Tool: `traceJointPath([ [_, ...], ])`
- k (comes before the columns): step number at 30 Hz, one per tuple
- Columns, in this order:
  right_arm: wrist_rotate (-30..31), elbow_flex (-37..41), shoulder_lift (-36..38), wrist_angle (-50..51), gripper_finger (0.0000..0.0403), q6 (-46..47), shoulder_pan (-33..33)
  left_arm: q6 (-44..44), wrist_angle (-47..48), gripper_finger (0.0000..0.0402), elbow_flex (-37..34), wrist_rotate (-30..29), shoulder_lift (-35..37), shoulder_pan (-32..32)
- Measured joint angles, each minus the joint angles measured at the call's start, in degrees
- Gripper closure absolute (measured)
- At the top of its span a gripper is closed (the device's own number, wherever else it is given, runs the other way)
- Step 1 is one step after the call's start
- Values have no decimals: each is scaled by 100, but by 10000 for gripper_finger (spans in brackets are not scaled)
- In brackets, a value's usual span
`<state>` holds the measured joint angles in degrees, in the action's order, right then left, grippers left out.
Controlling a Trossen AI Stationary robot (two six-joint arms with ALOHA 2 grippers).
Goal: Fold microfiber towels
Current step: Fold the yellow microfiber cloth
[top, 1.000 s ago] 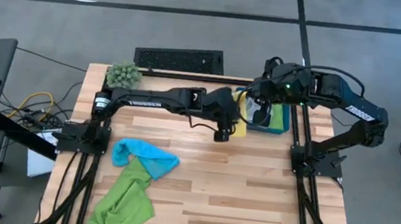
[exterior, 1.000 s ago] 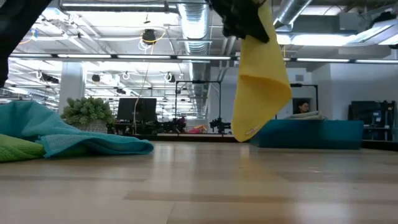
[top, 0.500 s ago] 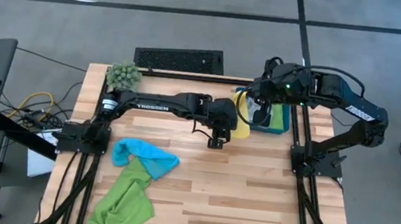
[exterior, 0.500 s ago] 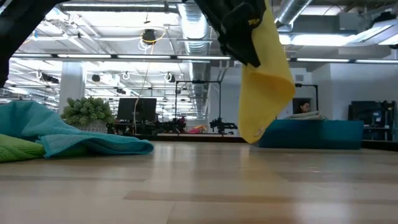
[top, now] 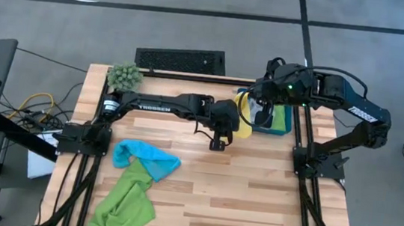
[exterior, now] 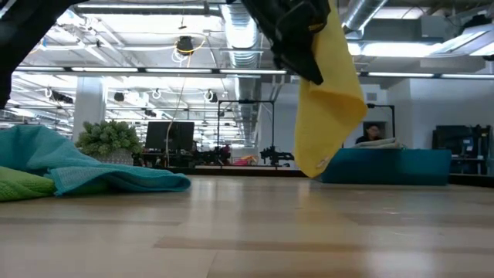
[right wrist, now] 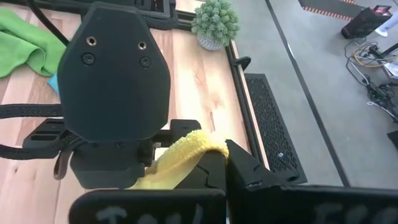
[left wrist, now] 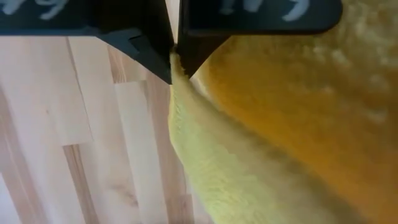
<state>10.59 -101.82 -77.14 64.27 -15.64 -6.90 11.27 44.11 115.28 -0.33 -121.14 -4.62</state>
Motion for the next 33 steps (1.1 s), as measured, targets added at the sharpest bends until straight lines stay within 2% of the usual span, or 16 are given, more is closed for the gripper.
traceJointPath([
  [10, 0, 0, 0, 210, 395, -2, 0, -105, 663, 401, 0, -10, 53, 55],
  [14, 0, -2, 0, 421, 395, 9, 0, -127, 1088, 401, 0, -85, 307, 55],
  [24, -1, 0, 0, 714, 395, 13, -38, -278, 2173, 401, 2, -683, 1129, -139],
  [33, 0, 2, -471, 638, 395, -151, -595, -509, 2313, 401, 9, -1154, 1608, -552],
])
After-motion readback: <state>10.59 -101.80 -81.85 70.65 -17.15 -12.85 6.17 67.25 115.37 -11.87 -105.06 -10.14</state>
